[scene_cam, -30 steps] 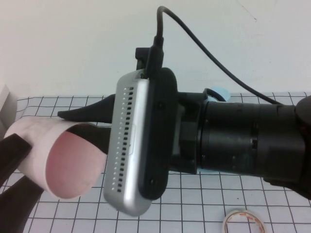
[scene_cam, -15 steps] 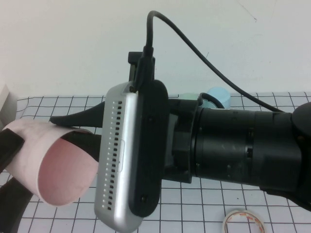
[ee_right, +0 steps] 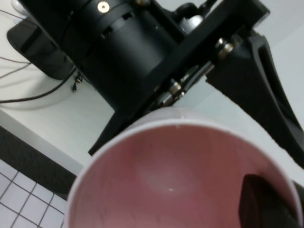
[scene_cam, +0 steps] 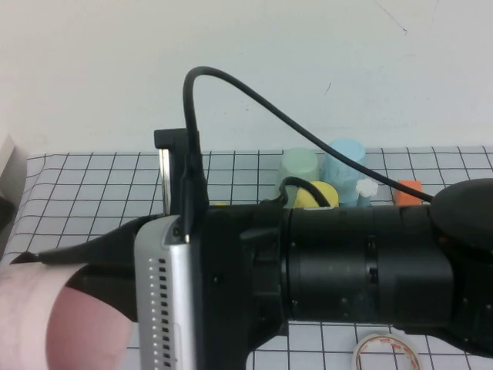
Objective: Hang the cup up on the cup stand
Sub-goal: Adjust the cup with two arms
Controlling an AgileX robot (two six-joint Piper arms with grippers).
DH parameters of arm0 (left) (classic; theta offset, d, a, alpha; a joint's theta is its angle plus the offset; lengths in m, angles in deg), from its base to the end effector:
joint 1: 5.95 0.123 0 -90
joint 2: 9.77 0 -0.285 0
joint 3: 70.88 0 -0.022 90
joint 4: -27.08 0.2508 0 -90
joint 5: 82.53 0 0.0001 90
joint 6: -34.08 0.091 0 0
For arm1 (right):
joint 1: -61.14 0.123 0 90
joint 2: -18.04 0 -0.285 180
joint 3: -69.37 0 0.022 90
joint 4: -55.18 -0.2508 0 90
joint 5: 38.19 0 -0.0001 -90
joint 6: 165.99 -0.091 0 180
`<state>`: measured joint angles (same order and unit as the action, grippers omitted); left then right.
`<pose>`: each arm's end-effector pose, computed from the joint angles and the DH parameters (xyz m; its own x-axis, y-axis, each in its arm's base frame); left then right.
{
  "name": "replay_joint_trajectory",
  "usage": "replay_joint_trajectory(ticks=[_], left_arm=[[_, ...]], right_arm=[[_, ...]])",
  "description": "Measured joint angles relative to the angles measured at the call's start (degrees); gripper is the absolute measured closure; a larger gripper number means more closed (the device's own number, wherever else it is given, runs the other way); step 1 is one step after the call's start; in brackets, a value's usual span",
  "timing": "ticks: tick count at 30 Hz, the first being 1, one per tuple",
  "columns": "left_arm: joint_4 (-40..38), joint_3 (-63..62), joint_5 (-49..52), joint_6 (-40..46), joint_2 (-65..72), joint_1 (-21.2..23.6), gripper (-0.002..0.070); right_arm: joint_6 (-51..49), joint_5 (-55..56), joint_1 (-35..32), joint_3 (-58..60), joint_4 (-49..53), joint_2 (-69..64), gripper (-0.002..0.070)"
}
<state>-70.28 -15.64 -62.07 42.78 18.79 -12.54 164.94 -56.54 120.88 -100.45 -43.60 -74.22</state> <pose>0.0768 -0.0407 0.3215 -0.4455 -0.8927 -0.0685 0.1609 -0.0046 -0.9870 0.1499 0.3133 0.3609 0.7136 -0.2566 -0.6518 -0.6703 0.0203 -0.7418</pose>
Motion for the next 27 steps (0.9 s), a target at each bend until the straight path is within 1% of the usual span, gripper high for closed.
replay_joint_trajectory(ticks=[6, 13, 16, 23, 27], left_arm=[[0.0, 0.0, -0.5, -2.6, 0.0, 0.0, -0.0005], [0.0, 0.0, -0.5, -5.0, 0.0, 0.0, -0.0005], [-0.1, 0.0, 2.0, -6.0, 0.0, 0.0, -0.0005], [-0.6, -0.2, 2.8, -6.5, 0.0, 0.0, -0.0005], [-0.4, -0.2, 2.9, -5.6, 0.0, 0.0, -0.0005]], right_arm=[[0.1, 3.5, 0.1, -0.1, 0.0, 0.0, 0.0659], [-1.1, 4.4, 0.1, -0.8, 0.0, 0.1, 0.0659], [-1.8, 6.8, 0.1, -2.3, 0.0, 0.1, 0.066], [-5.9, 7.9, 0.1, -3.9, 0.0, -0.8, 0.066], [-6.6, 7.4, 0.1, -3.9, 0.0, -1.7, 0.066]])
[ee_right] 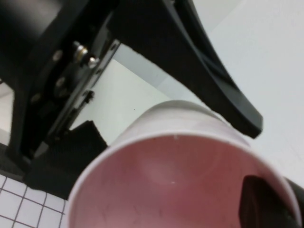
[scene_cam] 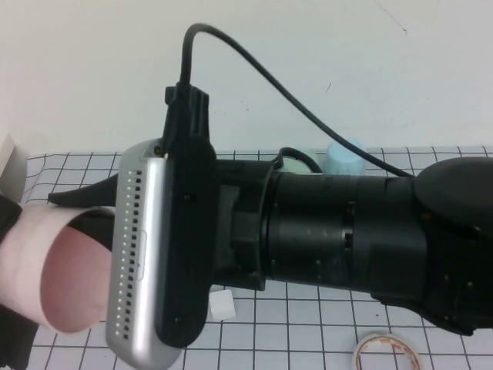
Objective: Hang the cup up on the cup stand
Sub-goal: Adjust the cup with two arms
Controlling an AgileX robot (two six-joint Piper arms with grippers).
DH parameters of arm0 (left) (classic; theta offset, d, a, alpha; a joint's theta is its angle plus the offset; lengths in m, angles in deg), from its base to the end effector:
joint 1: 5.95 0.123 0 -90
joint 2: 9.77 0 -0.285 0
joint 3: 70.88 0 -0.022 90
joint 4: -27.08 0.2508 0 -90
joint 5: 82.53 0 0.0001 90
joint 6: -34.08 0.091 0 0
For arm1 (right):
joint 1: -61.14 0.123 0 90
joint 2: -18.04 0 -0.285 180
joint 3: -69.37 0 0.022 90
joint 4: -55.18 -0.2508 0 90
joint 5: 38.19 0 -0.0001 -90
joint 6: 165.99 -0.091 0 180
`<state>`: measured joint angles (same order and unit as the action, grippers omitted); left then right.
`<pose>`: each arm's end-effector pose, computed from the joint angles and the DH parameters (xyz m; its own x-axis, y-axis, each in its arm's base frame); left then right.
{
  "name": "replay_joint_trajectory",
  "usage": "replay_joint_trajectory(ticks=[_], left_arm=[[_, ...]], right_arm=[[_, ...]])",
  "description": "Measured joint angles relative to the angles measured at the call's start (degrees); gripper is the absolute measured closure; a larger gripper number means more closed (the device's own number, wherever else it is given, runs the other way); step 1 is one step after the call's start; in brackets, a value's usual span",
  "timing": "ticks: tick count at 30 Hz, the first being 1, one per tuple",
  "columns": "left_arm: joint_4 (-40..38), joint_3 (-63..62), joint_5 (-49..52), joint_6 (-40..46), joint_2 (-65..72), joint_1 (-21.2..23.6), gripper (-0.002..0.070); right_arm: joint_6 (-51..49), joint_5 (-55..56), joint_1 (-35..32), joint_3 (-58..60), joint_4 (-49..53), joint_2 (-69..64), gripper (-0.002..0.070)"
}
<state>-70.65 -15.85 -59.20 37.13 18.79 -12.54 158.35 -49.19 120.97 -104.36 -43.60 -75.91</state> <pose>0.0743 -0.0446 0.3233 -0.5033 -0.8637 0.0260 0.1214 -0.1005 -0.9875 0.1654 0.3188 0.3713 0.6190 -0.3266 -0.7143 -0.7150 0.1421 -0.6845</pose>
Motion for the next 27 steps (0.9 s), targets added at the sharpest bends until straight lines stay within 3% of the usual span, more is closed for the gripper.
replay_joint_trajectory(ticks=[4, 8, 21, 25, 27], left_arm=[[0.1, 0.0, 0.0, 1.9, 0.0, 0.0, -0.0002], [0.0, 0.0, 0.0, 3.2, 0.0, 0.0, 0.0048], [-1.5, 0.0, -2.2, 10.2, 0.0, 0.0, 0.005], [-1.4, 0.0, -4.0, 11.6, 0.0, 0.0, 0.0062], [-1.1, 0.0, -5.2, 12.2, 0.0, 0.0, 0.0075]], right_arm=[[-0.1, -0.5, 0.0, 0.0, 0.0, 0.0, 0.066], [-0.5, -0.4, 0.0, 0.0, 0.0, -0.1, 0.066], [-1.1, -0.2, 0.0, 0.0, 0.0, -0.4, 0.0653], [-2.1, 0.1, 0.0, 0.0, 0.0, -0.5, 0.0608], [-2.7, 0.1, 0.0, 0.0, 0.0, -0.5, 0.0547]])
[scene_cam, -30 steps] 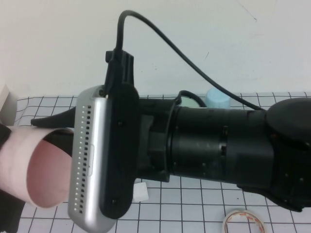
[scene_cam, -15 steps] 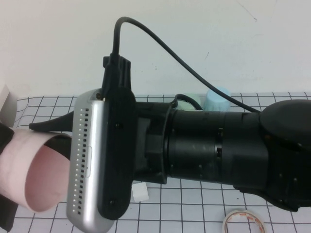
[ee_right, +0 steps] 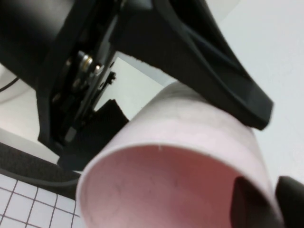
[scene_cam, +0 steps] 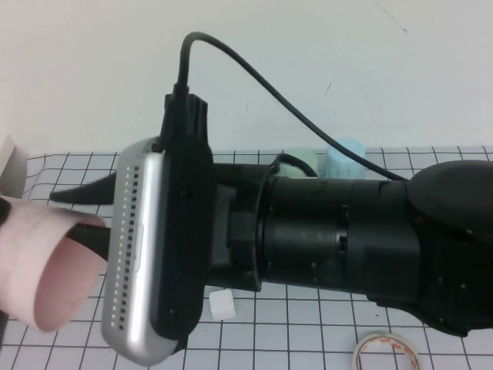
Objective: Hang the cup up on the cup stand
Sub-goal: Adjust the cup with two arms, then place the cup on the cup holder
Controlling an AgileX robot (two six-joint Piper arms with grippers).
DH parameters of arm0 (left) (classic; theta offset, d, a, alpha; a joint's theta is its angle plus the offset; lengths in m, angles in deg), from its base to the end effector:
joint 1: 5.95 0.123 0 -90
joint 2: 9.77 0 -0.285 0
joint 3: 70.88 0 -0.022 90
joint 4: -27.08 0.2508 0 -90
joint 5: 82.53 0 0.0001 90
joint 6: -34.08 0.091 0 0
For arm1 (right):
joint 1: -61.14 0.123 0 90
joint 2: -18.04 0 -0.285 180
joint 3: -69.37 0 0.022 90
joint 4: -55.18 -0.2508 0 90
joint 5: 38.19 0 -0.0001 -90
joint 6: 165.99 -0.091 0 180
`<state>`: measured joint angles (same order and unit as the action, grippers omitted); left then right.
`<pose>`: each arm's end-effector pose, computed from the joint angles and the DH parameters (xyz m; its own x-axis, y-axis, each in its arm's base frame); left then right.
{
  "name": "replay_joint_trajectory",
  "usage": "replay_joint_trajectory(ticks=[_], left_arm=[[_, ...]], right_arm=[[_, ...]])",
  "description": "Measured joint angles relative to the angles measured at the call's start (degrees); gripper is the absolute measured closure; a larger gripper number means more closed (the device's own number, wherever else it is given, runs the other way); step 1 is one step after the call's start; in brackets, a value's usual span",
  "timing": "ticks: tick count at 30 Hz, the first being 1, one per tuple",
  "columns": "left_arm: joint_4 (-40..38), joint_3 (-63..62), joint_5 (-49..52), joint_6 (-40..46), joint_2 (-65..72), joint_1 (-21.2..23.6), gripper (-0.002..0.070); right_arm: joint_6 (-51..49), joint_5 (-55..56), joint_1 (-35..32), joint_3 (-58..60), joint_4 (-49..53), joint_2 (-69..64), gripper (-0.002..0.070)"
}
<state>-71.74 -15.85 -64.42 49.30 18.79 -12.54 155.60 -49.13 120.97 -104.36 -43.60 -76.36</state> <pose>0.0781 -0.0373 0.3231 -0.3915 -0.9076 -0.1515 0.2019 0.0760 -0.9765 0.1664 0.3204 0.3684 0.5807 -0.3252 -0.7463 -0.7462 0.1539 -0.6477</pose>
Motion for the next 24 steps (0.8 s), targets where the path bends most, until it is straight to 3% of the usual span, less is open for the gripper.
replay_joint_trajectory(ticks=[4, 7, 19, 24], left_arm=[[0.3, 0.0, -1.2, 0.9, 0.0, 0.0, 0.0078], [0.5, 0.0, -1.2, 1.0, 0.0, 0.0, 0.0078], [0.6, 0.0, -2.8, 7.5, 0.0, 0.0, 0.0079], [0.6, -3.0, -4.0, 19.3, 0.0, 0.0, 0.008]], right_arm=[[-2.0, 0.7, 0.0, 0.0, 0.0, 0.0, 0.0404], [-3.8, 2.2, 0.0, 0.0, 0.0, 0.0, 0.0363], [-10.3, 5.8, 0.0, 7.1, -0.1, 5.5, 0.0347], [-10.8, 8.3, 0.0, 14.2, -0.1, 13.0, 0.0347]])
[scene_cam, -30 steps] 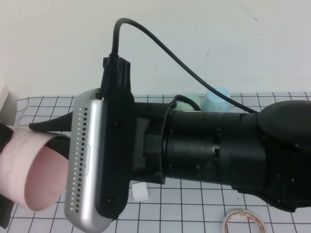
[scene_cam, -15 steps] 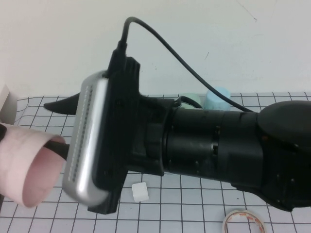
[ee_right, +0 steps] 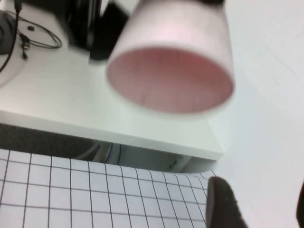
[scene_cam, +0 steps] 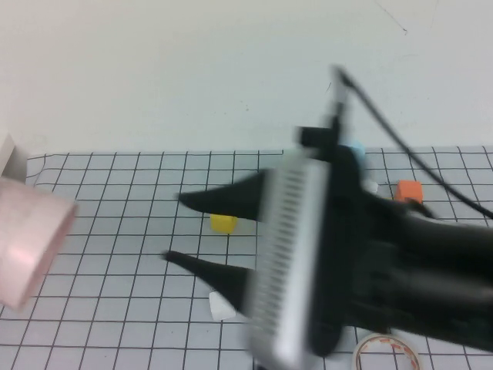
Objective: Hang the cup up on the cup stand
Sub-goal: Place the cup on the cup holder
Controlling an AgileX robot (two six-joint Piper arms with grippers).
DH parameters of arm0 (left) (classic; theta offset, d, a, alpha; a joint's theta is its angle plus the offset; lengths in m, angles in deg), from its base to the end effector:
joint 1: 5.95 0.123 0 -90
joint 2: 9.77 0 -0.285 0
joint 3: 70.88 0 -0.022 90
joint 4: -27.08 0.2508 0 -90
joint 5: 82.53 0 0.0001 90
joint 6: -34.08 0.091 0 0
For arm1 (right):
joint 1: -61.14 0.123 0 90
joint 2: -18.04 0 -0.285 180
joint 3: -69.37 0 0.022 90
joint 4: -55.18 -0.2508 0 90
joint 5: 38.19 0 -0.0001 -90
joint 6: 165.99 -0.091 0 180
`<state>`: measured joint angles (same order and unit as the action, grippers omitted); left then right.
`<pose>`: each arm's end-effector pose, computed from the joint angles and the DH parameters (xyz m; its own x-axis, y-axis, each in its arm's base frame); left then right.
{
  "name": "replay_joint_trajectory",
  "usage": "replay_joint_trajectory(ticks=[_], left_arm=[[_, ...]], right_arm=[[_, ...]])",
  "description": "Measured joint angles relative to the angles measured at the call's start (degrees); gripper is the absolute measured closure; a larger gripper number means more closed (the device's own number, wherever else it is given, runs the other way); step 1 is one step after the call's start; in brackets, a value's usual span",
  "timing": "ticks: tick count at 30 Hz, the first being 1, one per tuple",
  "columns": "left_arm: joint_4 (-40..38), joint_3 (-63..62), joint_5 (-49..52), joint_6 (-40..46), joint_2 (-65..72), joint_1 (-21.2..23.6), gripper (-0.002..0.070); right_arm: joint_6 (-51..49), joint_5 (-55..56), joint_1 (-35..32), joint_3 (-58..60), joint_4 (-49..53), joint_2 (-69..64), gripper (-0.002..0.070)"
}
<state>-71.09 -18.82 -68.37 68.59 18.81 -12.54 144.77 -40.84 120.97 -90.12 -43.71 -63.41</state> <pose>0.0771 -0.0312 0.3393 -0.2253 -0.8512 -0.4741 0.3292 0.3915 -0.8593 0.1454 0.2586 0.3562 0.3823 -0.3916 -0.8370 -0.8057 0.3022 -0.5094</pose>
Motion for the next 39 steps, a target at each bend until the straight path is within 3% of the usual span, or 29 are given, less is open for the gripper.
replay_joint_trajectory(ticks=[5, 9, 12, 18, 24, 28, 33, 39], left_arm=[[0.0, -6.1, -1.6, 12.9, 2.5, 0.0, 0.008], [0.0, -11.0, -1.3, 25.8, 7.6, 0.0, 0.008], [0.0, -14.3, 1.9, 35.7, 12.7, 0.0, 0.0081], [0.4, -20.7, 15.5, 50.6, 26.2, 0.0, 0.0081], [1.1, -26.1, 24.2, 56.8, 37.6, -1.1, 0.0081], [1.2, -30.0, 22.9, 62.7, 44.0, -6.0, 0.0081], [1.2, -34.9, 15.8, 72.0, 50.8, -16.5, 0.0081], [0.8, -41.7, 5.8, 74.7, 61.6, -26.5, 0.0081]], right_arm=[[-1.2, 2.0, 0.0, 6.9, -0.1, 8.6, 0.0405], [-1.4, 5.1, 0.0, 12.7, -0.3, 15.6, 0.0588], [-1.5, 9.4, 0.0, 16.5, -0.5, 20.7, 0.0652], [-1.6, 23.8, 0.0, 25.0, -1.5, 33.3, 0.0676], [-1.7, 31.1, 0.0, 31.1, -2.1, 41.4, 0.0678], [-1.7, 33.1, 0.0, 34.3, -2.4, 44.2, 0.0678], [-1.7, 34.5, 0.0, 36.6, -2.6, 44.7, 0.0678], [-1.8, 34.6, 0.0, 37.6, -2.6, 44.7, 0.0678]])
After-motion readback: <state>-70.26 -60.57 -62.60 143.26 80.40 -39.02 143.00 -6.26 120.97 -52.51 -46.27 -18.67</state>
